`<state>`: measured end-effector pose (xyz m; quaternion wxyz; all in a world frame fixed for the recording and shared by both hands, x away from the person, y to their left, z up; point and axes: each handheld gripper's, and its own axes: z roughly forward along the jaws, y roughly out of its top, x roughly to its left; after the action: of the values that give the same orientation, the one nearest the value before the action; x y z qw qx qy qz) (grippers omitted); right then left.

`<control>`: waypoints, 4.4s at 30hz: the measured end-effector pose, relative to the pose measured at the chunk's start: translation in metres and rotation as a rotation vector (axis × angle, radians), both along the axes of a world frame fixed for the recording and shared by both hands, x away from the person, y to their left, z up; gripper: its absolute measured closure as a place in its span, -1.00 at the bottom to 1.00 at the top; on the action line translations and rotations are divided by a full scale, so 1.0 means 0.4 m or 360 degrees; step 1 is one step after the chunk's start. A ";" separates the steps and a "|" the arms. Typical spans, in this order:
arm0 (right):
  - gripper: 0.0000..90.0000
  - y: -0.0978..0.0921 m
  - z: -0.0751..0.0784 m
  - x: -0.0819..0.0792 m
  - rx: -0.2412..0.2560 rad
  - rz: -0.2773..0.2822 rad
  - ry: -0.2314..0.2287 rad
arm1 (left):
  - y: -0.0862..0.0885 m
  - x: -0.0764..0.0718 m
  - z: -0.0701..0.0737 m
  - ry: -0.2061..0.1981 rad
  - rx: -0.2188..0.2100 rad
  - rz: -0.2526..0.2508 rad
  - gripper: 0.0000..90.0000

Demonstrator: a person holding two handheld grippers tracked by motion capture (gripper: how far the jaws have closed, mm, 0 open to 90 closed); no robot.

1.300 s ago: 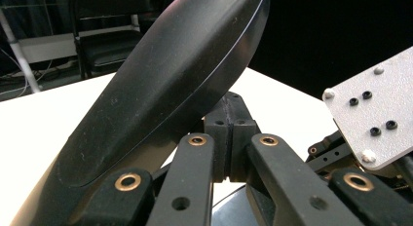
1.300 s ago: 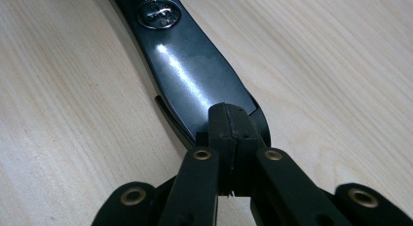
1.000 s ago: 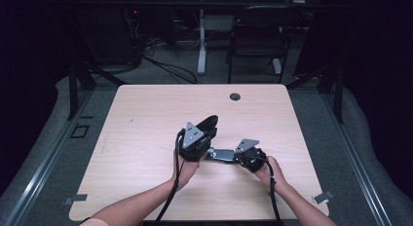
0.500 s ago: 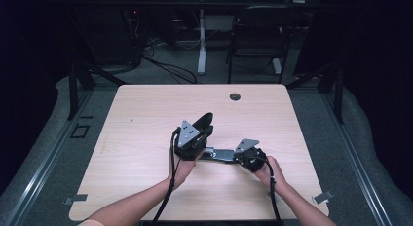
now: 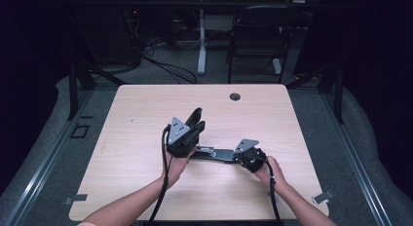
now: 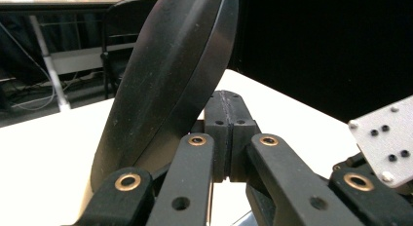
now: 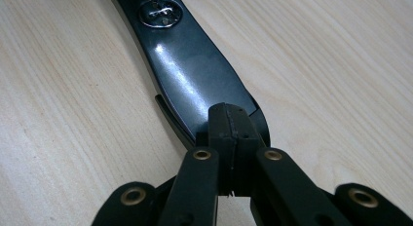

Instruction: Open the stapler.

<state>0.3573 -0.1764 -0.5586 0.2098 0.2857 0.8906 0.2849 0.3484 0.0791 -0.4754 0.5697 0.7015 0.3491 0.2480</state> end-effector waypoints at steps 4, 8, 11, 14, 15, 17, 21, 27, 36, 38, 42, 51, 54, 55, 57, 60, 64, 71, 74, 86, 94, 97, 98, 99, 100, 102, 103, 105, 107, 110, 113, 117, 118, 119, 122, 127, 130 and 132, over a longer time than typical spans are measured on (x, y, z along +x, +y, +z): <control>1.00 -0.001 0.002 0.000 -0.0027 0.0006 0.0003 | 0.012 -0.001 0.002 -0.0016 0.0003 0.0017 1.00; 1.00 0.002 0.001 0.000 -0.0020 0.0002 -0.0005 | 0.017 -0.002 0.004 -0.0015 0.0003 0.0026 1.00; 1.00 0.002 0.000 -0.001 -0.0016 0.0003 -0.0007 | 0.025 -0.001 0.006 -0.0015 -0.0003 0.0029 1.00; 1.00 0.002 0.001 0.000 -0.0021 0.0007 -0.0004 | 0.031 0.000 0.007 -0.0018 -0.0009 0.0038 1.00; 1.00 0.002 0.001 0.000 -0.0021 0.0007 -0.0005 | 0.033 -0.001 0.008 -0.0016 -0.0007 0.0041 1.00; 1.00 0.003 0.001 0.000 -0.0022 0.0004 -0.0008 | 0.037 -0.001 0.009 -0.0014 -0.0015 0.0049 1.00; 1.00 0.003 0.001 -0.001 -0.0029 0.0007 -0.0010 | 0.041 0.000 0.010 -0.0015 -0.0015 0.0058 1.00; 1.00 0.004 0.001 -0.001 -0.0032 0.0012 -0.0006 | 0.058 0.001 0.012 -0.0021 -0.0022 0.0075 1.00; 1.00 0.004 0.001 -0.001 -0.0029 0.0011 -0.0006 | 0.083 0.001 0.015 -0.0022 -0.0031 0.0110 1.00; 1.00 0.004 0.001 -0.001 -0.0031 0.0011 -0.0006 | 0.086 0.001 0.015 -0.0024 -0.0030 0.0118 1.00; 1.00 0.004 0.001 -0.001 -0.0030 0.0010 -0.0006 | 0.090 0.001 0.015 -0.0028 -0.0024 0.0124 1.00; 1.00 0.004 0.002 -0.002 -0.0045 0.0010 -0.0010 | 0.106 0.002 0.016 -0.0030 -0.0027 0.0152 1.00; 1.00 0.004 0.001 -0.001 -0.0031 0.0010 -0.0007 | 0.124 0.007 0.018 -0.0027 -0.0053 0.0230 1.00; 1.00 0.004 0.001 -0.001 -0.0033 0.0011 -0.0008 | 0.134 0.012 0.018 -0.0016 -0.0070 0.0248 1.00; 1.00 0.004 0.001 -0.002 -0.0034 0.0011 -0.0008 | 0.166 0.026 0.013 0.0036 -0.0124 0.0314 1.00; 1.00 0.004 0.001 -0.001 -0.0031 0.0013 -0.0007 | 0.209 0.044 -0.004 0.0122 -0.0146 0.0372 1.00; 1.00 0.005 0.001 -0.002 -0.0043 0.0005 -0.0010 | 0.239 0.058 -0.027 0.0183 -0.0135 0.0438 1.00; 1.00 0.005 0.001 -0.002 -0.0041 0.0006 -0.0012 | 0.245 0.065 -0.031 0.0201 -0.0129 0.0472 1.00; 1.00 0.005 0.000 -0.003 -0.0040 0.0003 -0.0016 | 0.245 0.065 -0.030 0.0188 -0.0130 0.0480 1.00; 1.00 0.005 0.001 -0.003 -0.0052 0.0015 -0.0026 | 0.237 0.059 -0.020 0.0128 -0.0088 0.0451 0.72; 0.97 0.002 0.001 -0.001 -0.0042 0.0025 -0.0017 | 0.207 0.049 -0.007 0.0099 0.0014 0.0315 0.17; 0.94 0.001 0.001 0.001 -0.0046 0.0036 -0.0019 | 0.202 0.042 -0.001 0.0072 -0.0013 0.0218 0.01; 0.94 0.000 0.002 0.001 -0.0048 0.0037 -0.0020 | 0.199 0.039 0.001 0.0064 -0.0015 0.0192 -0.03; 0.93 0.000 0.001 0.001 -0.0046 0.0040 -0.0021 | 0.196 0.038 0.003 0.0061 -0.0019 0.0155 -0.08; 0.92 0.000 0.002 0.001 -0.0049 0.0040 -0.0022 | 0.192 0.036 0.004 0.0067 -0.0009 0.0128 -0.12; 0.82 0.000 0.005 0.002 -0.0093 0.0049 -0.0039 | 0.181 0.029 0.006 0.0092 -0.0016 0.0073 -0.25; 0.82 0.000 0.005 0.002 -0.0093 0.0049 -0.0039 | 0.181 0.029 0.006 0.0092 -0.0016 0.0073 -0.28; 0.76 0.002 0.006 0.002 -0.0183 0.0031 -0.0081 | 0.176 0.024 0.009 0.0109 -0.0011 0.0043 -0.31; 0.69 0.002 0.004 0.002 -0.0232 0.0015 -0.0097 | 0.172 0.017 0.009 0.0138 -0.0002 0.0006 -0.38; 0.55 -0.006 0.007 0.012 -0.0208 -0.0007 -0.0058 | 0.173 0.001 0.011 0.0160 0.0008 -0.0035 -0.47; 0.27 -0.015 0.026 0.022 -0.0144 -0.0036 0.0015 | 0.171 -0.007 0.014 0.0188 0.0030 -0.0082 -0.61; -0.12 -0.025 0.049 0.023 -0.0096 -0.0065 0.0060 | 0.164 -0.020 0.010 0.0237 0.0079 -0.0153 -0.67; -0.25 -0.028 0.056 0.022 -0.0054 -0.0097 0.0057 | 0.162 -0.022 0.008 0.0248 0.0086 -0.0182 -0.69; -0.32 -0.033 0.065 0.025 -0.0022 -0.0114 0.0080 | 0.161 -0.025 0.006 0.0266 0.0089 -0.0210 -0.73; -0.60 -0.050 0.081 0.033 0.0061 -0.0126 0.0174 | 0.160 -0.032 0.002 0.0315 0.0113 -0.0286 -0.87; -0.66 -0.069 0.100 0.031 0.0122 -0.0135 0.0160 | 0.164 -0.043 -0.005 0.0422 0.0147 -0.0351 -0.99; -0.66 -0.080 0.116 0.028 0.0171 -0.0149 0.0126 | 0.172 -0.049 -0.011 0.0454 0.0155 -0.0354 -0.99; -0.63 -0.087 0.123 0.027 0.0174 -0.0156 0.0122 | 0.179 -0.054 -0.012 0.0475 0.0138 -0.0351 -1.00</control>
<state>0.3682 -0.2111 -0.5096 0.1732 0.3507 0.8661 0.3112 0.3266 0.1507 -0.4803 0.5046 0.7884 0.3397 0.0920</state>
